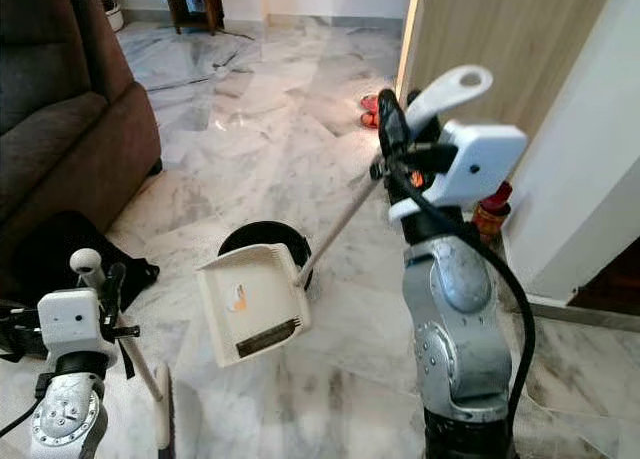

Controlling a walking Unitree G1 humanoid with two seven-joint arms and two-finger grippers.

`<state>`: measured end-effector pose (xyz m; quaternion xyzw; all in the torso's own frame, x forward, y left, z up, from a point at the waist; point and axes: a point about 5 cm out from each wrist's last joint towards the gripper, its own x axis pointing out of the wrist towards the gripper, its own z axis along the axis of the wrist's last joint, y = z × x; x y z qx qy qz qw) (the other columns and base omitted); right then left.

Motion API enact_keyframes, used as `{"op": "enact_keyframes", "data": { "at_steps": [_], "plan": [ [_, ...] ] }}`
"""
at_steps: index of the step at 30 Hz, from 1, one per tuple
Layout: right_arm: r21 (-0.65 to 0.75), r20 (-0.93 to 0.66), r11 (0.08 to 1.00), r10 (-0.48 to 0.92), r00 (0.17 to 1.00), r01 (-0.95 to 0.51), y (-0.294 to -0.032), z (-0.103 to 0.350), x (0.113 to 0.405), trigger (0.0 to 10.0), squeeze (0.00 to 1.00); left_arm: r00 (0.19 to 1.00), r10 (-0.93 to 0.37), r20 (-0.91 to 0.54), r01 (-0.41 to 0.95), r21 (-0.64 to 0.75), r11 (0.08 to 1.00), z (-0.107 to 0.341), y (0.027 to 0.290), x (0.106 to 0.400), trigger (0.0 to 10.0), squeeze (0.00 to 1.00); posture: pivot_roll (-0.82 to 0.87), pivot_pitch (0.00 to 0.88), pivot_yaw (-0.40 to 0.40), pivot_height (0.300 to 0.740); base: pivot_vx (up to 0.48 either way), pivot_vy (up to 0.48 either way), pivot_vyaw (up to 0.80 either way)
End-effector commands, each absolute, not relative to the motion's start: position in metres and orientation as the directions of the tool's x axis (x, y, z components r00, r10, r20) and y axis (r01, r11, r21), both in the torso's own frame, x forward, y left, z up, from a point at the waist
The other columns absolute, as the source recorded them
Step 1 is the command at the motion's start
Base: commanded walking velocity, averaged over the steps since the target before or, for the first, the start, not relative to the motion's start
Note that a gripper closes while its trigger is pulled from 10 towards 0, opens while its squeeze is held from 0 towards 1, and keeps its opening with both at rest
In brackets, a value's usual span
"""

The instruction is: Sweep floor

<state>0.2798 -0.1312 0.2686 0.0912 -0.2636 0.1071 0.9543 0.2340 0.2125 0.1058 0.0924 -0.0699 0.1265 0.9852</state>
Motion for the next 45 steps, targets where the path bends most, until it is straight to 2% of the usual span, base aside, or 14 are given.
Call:
{"op": "enact_keyframes", "data": {
  "at_steps": [1, 10, 41, 45],
  "plan": [
    [0.136, 0.577, 0.96, 0.124, 0.807, -0.245, -0.133, 0.281, 0.279, 10.0, 0.0, 0.955, 0.229, 0.186, -0.266, 0.203, 0.943, 0.109, 0.213, 0.237, 10.0, 0.0, 0.1, 0.106, 0.048, 0.74, 0.0, 0.0, 0.0],
    [0.169, 0.598, 0.949, 0.116, 0.793, -0.266, -0.124, 0.287, 0.285, 10.0, 0.0, 0.954, 0.232, 0.19, -0.27, 0.208, 0.94, 0.111, 0.213, 0.24, 10.0, 0.0, 0.11, 0.111, 0.05, 0.74, 0.032, 0.0, 0.0],
    [0.133, 0.563, 0.941, 0.187, 0.805, -0.311, -0.114, 0.274, 0.288, 10.0, 0.0, 0.951, 0.243, 0.192, -0.281, 0.204, 0.938, 0.11, 0.213, 0.238, 10.0, 0.0, 0.11, 0.105, 0.042, 0.74, 0.373, 0.0, 0.0],
    [0.122, 0.571, 0.941, 0.195, 0.798, -0.317, -0.113, 0.276, 0.287, 10.0, 0.0, 0.95, 0.244, 0.193, -0.283, 0.204, 0.937, 0.11, 0.213, 0.238, 10.0, 0.0, 0.12, 0.103, 0.04, 0.74, 0.379, 0.0, 0.74]
  ]
}}
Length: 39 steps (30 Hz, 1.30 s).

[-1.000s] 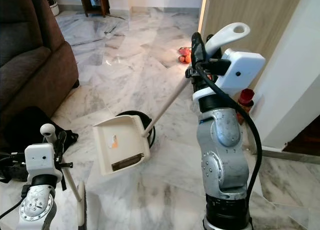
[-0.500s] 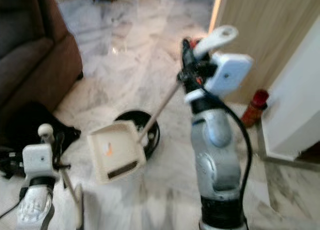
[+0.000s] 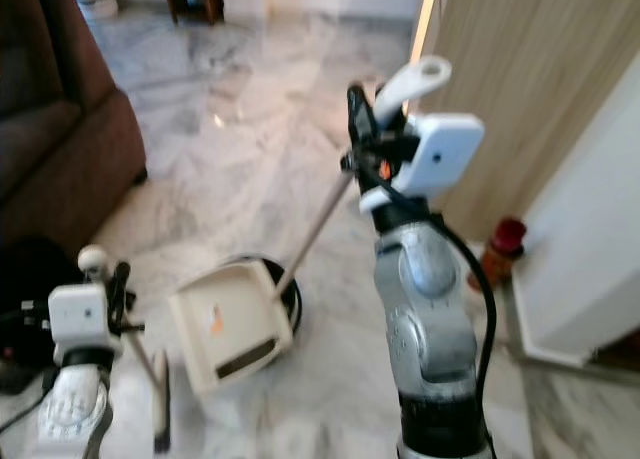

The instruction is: Sweep floor

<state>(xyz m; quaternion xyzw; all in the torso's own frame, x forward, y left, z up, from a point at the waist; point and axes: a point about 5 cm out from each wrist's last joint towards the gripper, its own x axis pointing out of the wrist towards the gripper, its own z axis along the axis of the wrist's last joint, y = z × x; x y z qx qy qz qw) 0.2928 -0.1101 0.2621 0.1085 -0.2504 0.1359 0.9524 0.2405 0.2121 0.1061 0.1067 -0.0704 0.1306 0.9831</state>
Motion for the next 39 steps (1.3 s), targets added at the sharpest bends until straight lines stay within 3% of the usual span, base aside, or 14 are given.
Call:
{"op": "enact_keyframes", "data": {
  "at_steps": [1, 31, 39],
  "plan": [
    [0.122, 0.57, 0.939, 0.197, 0.797, -0.32, -0.1121, 0.2758, 0.287, 10.0, 0.0, 0.95, 0.245, 0.193, -0.283, 0.203, 0.937, 0.1099, 0.2132, 0.2382, 10.0, 0.0, 0.12, 0.103, 0.04, 0.74, 0.379, 0.0, 0.58],
    [0.134, 0.57, 0.93, 0.211, 0.794, -0.343, -0.1098, 0.2751, 0.2865, 10.0, 0.0, 0.948, 0.249, 0.2, -0.287, 0.197, 0.937, 0.1111, 0.2135, 0.2383, 10.0, 0.0, 0.12, 0.107, 0.039, 0.74, 0.377, 0.0, 0.02],
    [0.12, 0.571, 0.928, 0.227, 0.789, -0.353, -0.1072, 0.2748, 0.2848, 10.0, 0.0, 0.947, 0.243, 0.208, -0.283, 0.192, 0.94, 0.111, 0.2129, 0.238, 10.0, 0.0, 0.12, 0.109, 0.039, 0.74, 0.035, 0.0, 0.0]
  ]
}}
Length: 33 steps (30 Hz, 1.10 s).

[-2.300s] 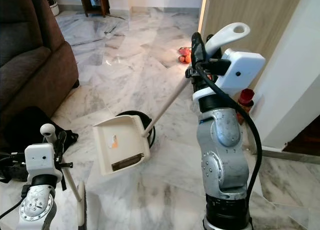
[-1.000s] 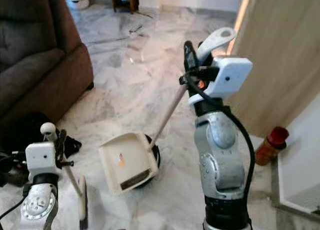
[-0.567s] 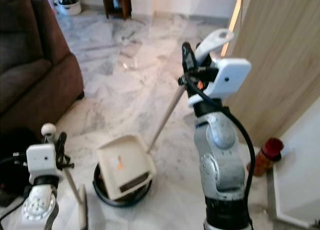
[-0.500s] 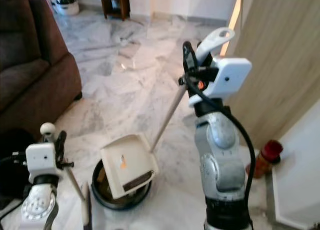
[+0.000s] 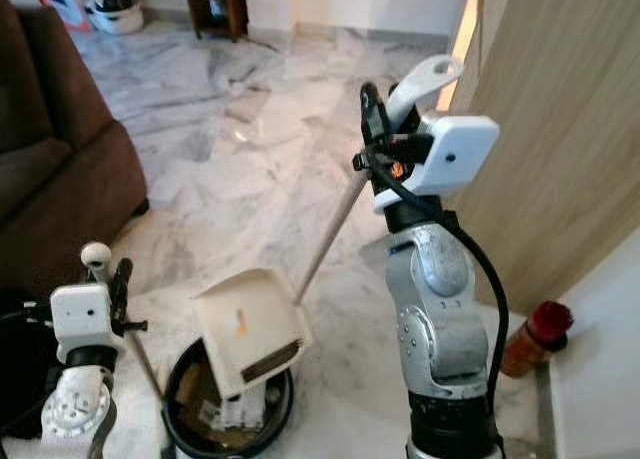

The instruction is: Sweep floor

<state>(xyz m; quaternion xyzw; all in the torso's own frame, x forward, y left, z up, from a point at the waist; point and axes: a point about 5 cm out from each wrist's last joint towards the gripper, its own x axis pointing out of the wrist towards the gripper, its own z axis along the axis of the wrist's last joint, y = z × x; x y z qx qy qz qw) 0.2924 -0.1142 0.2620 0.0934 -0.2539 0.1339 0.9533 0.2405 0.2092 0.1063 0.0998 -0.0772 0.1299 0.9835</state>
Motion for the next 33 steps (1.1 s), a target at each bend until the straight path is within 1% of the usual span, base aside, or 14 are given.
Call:
{"op": "enact_keyframes", "data": {
  "at_steps": [1, 9, 16, 17, 20, 21, 22, 23, 25, 28, 29, 30, 31, 33],
  "plan": [
    [0.12, 0.57, 0.927, 0.229, 0.789, -0.355, -0.107, 0.274, 0.284, 10.0, 0.0, 0.947, 0.244, 0.208, -0.284, 0.192, 0.94, 0.111, 0.213, 0.238, 10.0, 0.0, 0.12, 0.111, 0.038, 0.74, 0.0, 0.0, 0.0],
    [0.123, 0.58, 0.92, 0.239, 0.779, -0.373, -0.102, 0.276, 0.281, 10.0, 0.0, 0.948, 0.241, 0.209, -0.281, 0.188, 0.941, 0.111, 0.212, 0.238, 10.0, 0.0, 0.12, 0.111, 0.04, 0.74, 0.0, 0.0, 0.0],
    [0.012, 0.62, 0.906, 0.325, 0.714, -0.423, -0.079, 0.282, 0.268, 10.0, 0.0, 0.948, 0.238, 0.21, -0.277, 0.185, 0.943, 0.111, 0.212, 0.239, 10.0, 0.0, 0.12, 0.112, 0.041, 0.74, 0.0, 0.0, 0.0],
    [-0.038, 0.629, 0.896, 0.365, 0.687, -0.442, -0.07, 0.283, 0.263, 10.0, 0.0, 0.948, 0.238, 0.21, -0.278, 0.184, 0.943, 0.111, 0.212, 0.239, 10.0, 0.0, 0.12, 0.112, 0.041, 0.74, 0.0, 0.0, 0.0],
    [-0.046, 0.647, 0.863, 0.409, 0.643, -0.502, -0.053, 0.286, 0.252, 10.0, 0.0, 0.948, 0.237, 0.212, -0.277, 0.184, 0.943, 0.111, 0.212, 0.239, 10.0, 0.0, 0.12, 0.11, 0.042, 0.74, 0.0, 0.0, 0.0],
    [-0.087, 0.656, 0.855, 0.435, 0.617, -0.511, -0.048, 0.288, 0.247, 10.0, 0.0, 0.948, 0.237, 0.213, -0.277, 0.183, 0.943, 0.111, 0.212, 0.24, 10.0, 0.0, 0.12, 0.11, 0.043, 0.74, 0.0, 0.0, 0.0],
    [-0.087, 0.656, 0.855, 0.435, 0.617, -0.511, -0.048, 0.288, 0.247, 10.0, 0.0, 0.948, 0.237, 0.213, -0.277, 0.183, 0.943, 0.111, 0.212, 0.24, 10.0, 0.0, 0.12, 0.11, 0.043, 0.74, 0.0, 0.0, 0.0],
    [-0.136, 0.664, 0.84, 0.47, 0.581, -0.525, -0.041, 0.289, 0.241, 10.0, 0.0, 0.948, 0.237, 0.214, -0.278, 0.183, 0.943, 0.111, 0.212, 0.24, 10.0, 0.0, 0.12, 0.111, 0.044, 0.74, 0.0, 0.0, 0.0],
    [-0.177, 0.67, 0.809, 0.516, 0.534, -0.56, -0.031, 0.291, 0.233, 10.0, 0.0, 0.948, 0.236, 0.215, -0.277, 0.183, 0.943, 0.111, 0.212, 0.24, 10.0, 0.0, 0.12, 0.11, 0.045, 0.74, 0.0, 0.0, 0.0],
    [-0.199, 0.673, 0.793, 0.538, 0.508, -0.576, -0.028, 0.292, 0.228, 10.0, 0.0, 0.948, 0.236, 0.215, -0.276, 0.183, 0.943, 0.111, 0.212, 0.241, 10.0, 0.0, 0.12, 0.11, 0.045, 0.74, 0.0, 0.0, 0.0],
    [-0.247, 0.677, 0.78, 0.563, 0.473, -0.575, -0.025, 0.294, 0.224, 10.0, 0.0, 0.948, 0.235, 0.216, -0.276, 0.183, 0.944, 0.111, 0.212, 0.241, 10.0, 0.0, 0.12, 0.11, 0.045, 0.74, 0.0, 0.0, 0.0],
    [-0.247, 0.677, 0.78, 0.563, 0.473, -0.575, -0.025, 0.294, 0.224, 10.0, 0.0, 0.948, 0.235, 0.216, -0.276, 0.183, 0.944, 0.111, 0.212, 0.241, 10.0, 0.0, 0.12, 0.11, 0.045, 0.74, 0.0, 0.0, 0.0],
    [-0.314, 0.677, 0.764, 0.597, 0.431, -0.564, -0.022, 0.296, 0.219, 10.0, 0.0, 0.948, 0.235, 0.216, -0.275, 0.182, 0.944, 0.112, 0.212, 0.241, 10.0, 0.0, 0.12, 0.109, 0.047, 0.74, 0.0, 0.0, 0.0],
    [-0.331, 0.676, 0.759, 0.606, 0.42, -0.561, -0.021, 0.296, 0.218, 10.0, 0.0, 0.948, 0.235, 0.217, -0.275, 0.182, 0.944, 0.112, 0.212, 0.241, 10.0, 0.0, 0.12, 0.109, 0.047, 0.74, 0.0, 0.0, 0.0]
  ]
}}
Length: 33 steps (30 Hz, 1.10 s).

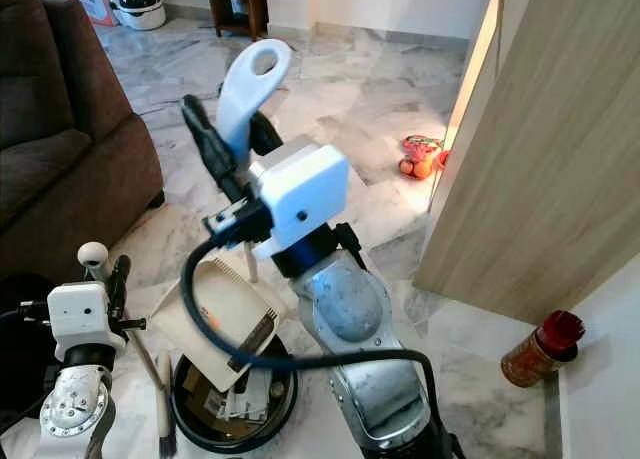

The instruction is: Sweep floor

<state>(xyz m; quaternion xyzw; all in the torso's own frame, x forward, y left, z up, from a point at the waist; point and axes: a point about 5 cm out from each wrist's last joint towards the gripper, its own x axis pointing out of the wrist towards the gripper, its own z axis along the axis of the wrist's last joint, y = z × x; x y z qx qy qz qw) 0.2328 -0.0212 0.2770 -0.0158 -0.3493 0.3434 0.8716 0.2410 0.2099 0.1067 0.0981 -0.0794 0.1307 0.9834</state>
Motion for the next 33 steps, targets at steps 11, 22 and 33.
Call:
{"op": "enact_keyframes", "data": {
  "at_steps": [11, 22, 33],
  "plan": [
    [-0.435, 0.676, 0.697, 0.671, 0.305, -0.57, -0.01, 0.305, 0.199, 10.0, 0.0, 0.949, 0.227, 0.217, -0.268, 0.182, 0.946, 0.112, 0.212, 0.243, 10.0, 0.0, 0.12, 0.109, 0.055, 0.74, 0.0, 0.0, 0.0],
    [-0.413, 0.675, 0.648, 0.69, 0.262, -0.64, -0.007, 0.309, 0.192, 10.0, 0.0, 0.948, 0.227, 0.224, -0.27, 0.184, 0.945, 0.114, 0.214, 0.246, 10.0, 0.0, 0.13, 0.105, 0.057, 0.74, 0.0, 0.0, 0.0],
    [-0.39, 0.685, 0.637, 0.683, 0.252, -0.665, -0.012, 0.312, 0.192, 10.0, 0.0, 0.946, 0.228, 0.231, -0.272, 0.182, 0.945, 0.114, 0.214, 0.247, 10.0, 0.0, 0.13, 0.105, 0.055, 0.74, 0.0, 0.0, 0.0]
  ]
}}
